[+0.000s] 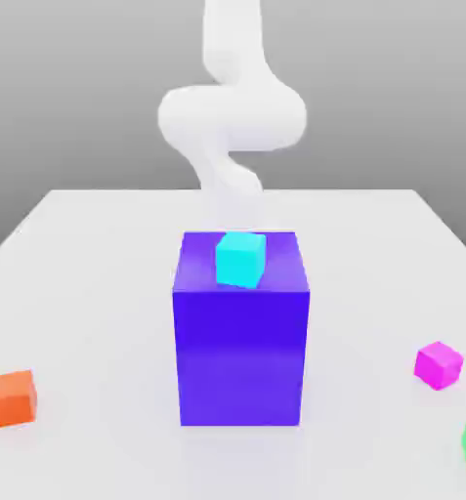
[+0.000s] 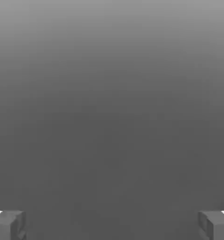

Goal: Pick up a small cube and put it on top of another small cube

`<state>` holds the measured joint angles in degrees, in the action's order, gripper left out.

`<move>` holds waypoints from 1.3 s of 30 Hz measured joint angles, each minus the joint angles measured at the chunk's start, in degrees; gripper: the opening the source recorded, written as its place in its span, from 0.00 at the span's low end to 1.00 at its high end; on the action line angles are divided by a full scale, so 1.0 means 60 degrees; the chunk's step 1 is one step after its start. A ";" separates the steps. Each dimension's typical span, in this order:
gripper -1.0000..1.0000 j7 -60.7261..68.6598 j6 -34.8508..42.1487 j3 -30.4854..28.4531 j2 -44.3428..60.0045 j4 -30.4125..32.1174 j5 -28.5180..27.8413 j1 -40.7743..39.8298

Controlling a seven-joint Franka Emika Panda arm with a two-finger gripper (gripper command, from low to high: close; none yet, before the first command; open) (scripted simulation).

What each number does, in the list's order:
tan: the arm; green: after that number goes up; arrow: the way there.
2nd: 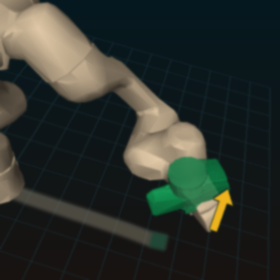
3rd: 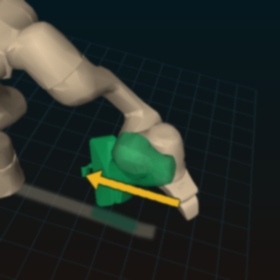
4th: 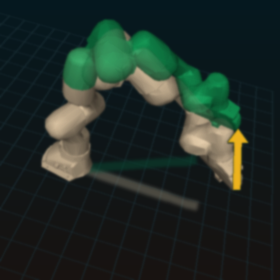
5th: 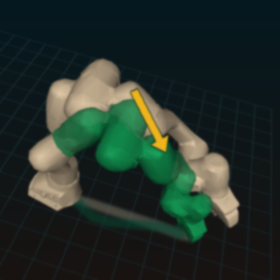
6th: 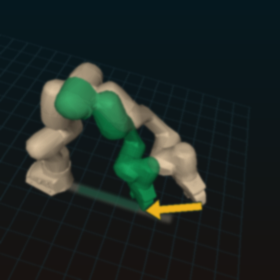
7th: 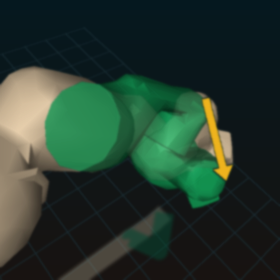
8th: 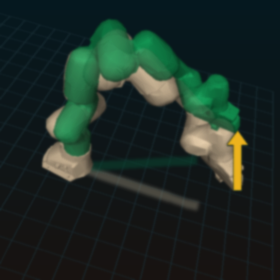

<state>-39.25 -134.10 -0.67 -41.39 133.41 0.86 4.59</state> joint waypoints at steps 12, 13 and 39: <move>0.50 0.5350 -0.1849 -0.0066 0.3593 0.1307 0.0772 0.3323; 0.50 0.5787 -0.2001 -0.0008 0.3888 0.1414 0.0832 0.3540; 0.00 1.0365 -0.5896 0.0617 1.0249 0.2689 -0.1135 0.6614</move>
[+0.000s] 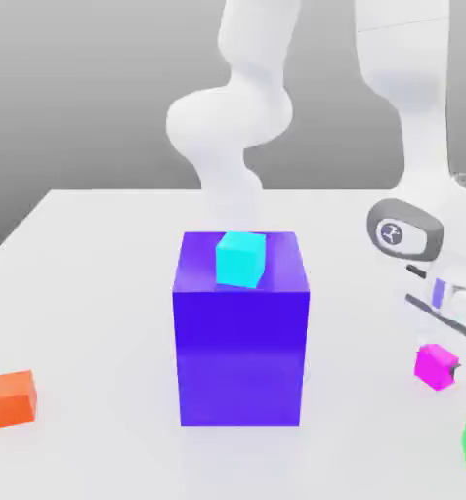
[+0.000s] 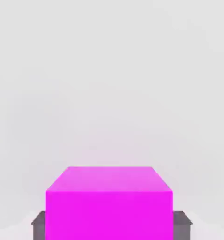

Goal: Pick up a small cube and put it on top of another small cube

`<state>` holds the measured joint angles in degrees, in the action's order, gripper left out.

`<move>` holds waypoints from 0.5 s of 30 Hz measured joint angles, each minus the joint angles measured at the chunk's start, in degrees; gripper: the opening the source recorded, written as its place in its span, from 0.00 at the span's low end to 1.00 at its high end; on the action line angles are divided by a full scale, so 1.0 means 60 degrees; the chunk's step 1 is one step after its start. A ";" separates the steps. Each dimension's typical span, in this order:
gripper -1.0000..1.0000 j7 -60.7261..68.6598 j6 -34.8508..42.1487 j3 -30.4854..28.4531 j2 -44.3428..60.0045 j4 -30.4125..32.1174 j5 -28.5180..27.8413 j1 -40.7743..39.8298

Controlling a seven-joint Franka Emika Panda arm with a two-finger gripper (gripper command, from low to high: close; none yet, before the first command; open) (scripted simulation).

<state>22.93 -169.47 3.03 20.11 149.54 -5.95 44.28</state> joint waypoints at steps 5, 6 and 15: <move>0.00 0.0128 0.0625 0.0196 -0.0789 0.0157 0.0149 -0.0159; 0.00 0.0214 0.0890 0.0260 -0.1121 0.0224 0.0260 -0.0197; 0.00 -0.1186 0.3140 -0.0338 -0.1243 -0.1912 0.0938 -0.0604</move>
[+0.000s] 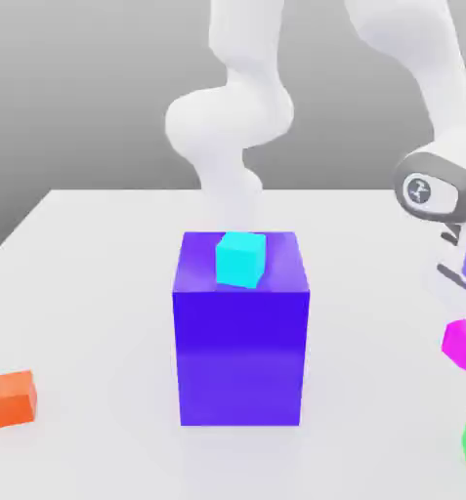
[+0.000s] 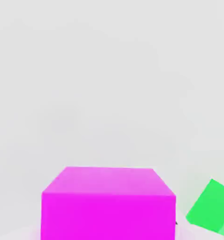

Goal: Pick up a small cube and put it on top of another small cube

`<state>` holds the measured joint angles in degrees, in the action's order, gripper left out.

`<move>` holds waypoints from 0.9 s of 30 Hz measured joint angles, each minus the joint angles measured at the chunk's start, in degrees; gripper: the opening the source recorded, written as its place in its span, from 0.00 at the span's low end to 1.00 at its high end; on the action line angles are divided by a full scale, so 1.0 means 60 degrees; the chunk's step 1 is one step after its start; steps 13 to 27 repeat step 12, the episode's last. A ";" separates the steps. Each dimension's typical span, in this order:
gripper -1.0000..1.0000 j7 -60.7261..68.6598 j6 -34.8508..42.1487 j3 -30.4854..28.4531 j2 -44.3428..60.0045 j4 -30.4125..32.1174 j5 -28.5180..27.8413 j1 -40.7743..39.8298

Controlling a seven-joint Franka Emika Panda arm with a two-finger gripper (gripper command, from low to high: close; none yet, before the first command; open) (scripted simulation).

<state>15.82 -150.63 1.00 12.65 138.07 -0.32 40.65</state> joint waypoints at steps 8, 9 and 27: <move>1.00 -0.0979 -0.0135 -0.0488 0.1687 -0.1547 0.0327 -0.0227; 1.00 -0.0979 -0.0135 -0.0488 0.1687 -0.1547 0.0328 -0.0227; 1.00 -0.0979 -0.0135 -0.0488 0.1687 -0.1547 0.0328 -0.0227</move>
